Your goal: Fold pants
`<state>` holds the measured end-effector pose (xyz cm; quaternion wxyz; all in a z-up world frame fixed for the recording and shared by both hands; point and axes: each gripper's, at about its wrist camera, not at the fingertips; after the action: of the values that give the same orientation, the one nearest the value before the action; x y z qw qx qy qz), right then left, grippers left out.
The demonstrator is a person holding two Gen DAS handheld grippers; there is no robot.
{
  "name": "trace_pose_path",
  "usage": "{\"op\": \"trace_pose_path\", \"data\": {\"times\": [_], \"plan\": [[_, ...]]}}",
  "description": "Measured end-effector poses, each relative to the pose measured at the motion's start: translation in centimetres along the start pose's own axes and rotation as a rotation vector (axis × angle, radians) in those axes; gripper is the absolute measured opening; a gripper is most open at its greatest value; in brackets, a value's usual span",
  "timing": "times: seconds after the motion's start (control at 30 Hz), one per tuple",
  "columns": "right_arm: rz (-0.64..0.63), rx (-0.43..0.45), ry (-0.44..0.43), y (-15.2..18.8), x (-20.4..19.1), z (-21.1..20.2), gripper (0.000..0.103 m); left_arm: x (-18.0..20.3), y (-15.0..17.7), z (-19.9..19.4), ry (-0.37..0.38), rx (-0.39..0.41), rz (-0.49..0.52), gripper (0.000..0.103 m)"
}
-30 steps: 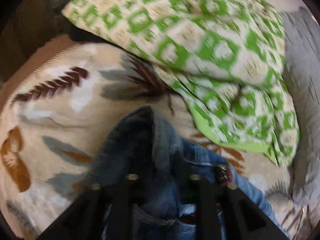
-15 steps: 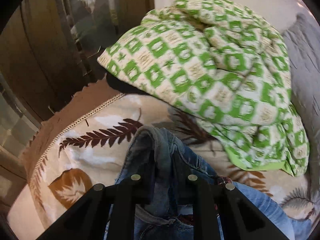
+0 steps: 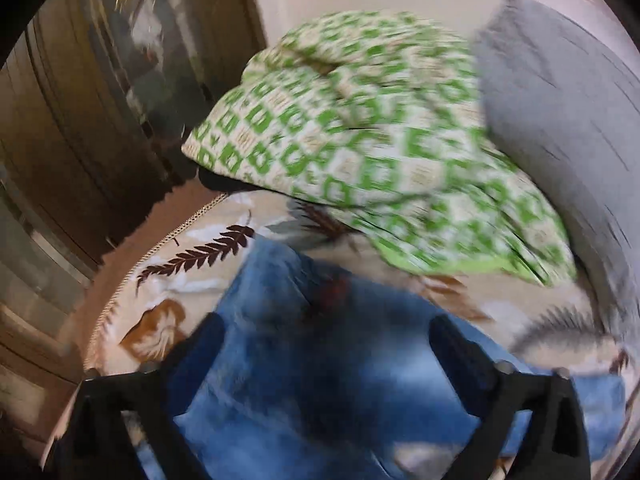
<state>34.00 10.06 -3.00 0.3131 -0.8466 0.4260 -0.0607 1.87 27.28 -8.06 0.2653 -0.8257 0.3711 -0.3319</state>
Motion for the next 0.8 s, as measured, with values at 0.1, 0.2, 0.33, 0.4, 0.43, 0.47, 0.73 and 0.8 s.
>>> {"op": "trace_pose_path", "data": {"times": [0.1,0.2,0.33,0.4,0.43,0.47,0.73,0.8], "plan": [[0.041,0.014,0.047,3.4,4.4,-4.0,0.103,4.0,0.5,0.6,0.065,-0.07,0.089,0.103],[0.085,0.033,0.149,7.6,9.5,-8.4,0.103,8.2,1.4,1.6,0.123,-0.118,0.201,0.103],[0.23,0.024,0.237,13.5,17.6,-13.7,0.103,15.8,2.6,3.2,0.227,-0.201,0.416,0.103],[0.315,0.028,0.247,15.9,21.3,-15.8,0.103,19.8,3.0,4.1,0.291,-0.241,0.533,0.103],[0.36,0.034,0.245,17.0,23.0,-16.8,0.103,21.9,3.2,4.5,0.319,-0.256,0.594,0.103],[0.399,0.043,0.238,17.9,24.5,-17.6,0.103,23.7,3.4,4.8,0.341,-0.264,0.65,0.103],[0.537,0.021,0.174,19.2,33.6,-18.9,0.103,35.9,2.9,9.7,0.442,-0.298,1.022,0.103],[0.53,0.012,0.156,18.4,34.9,-17.8,0.103,37.9,2.7,11.1,0.45,-0.292,1.095,0.103]]}}
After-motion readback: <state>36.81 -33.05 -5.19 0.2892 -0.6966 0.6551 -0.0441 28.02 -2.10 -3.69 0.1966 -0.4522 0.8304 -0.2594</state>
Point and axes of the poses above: each gripper's, at about its wrist camera, not at the fingertips, and z roughly the way its jaws point, x to its right, y to its underside, and after that the axes turned 4 degrees about -y, right-handed
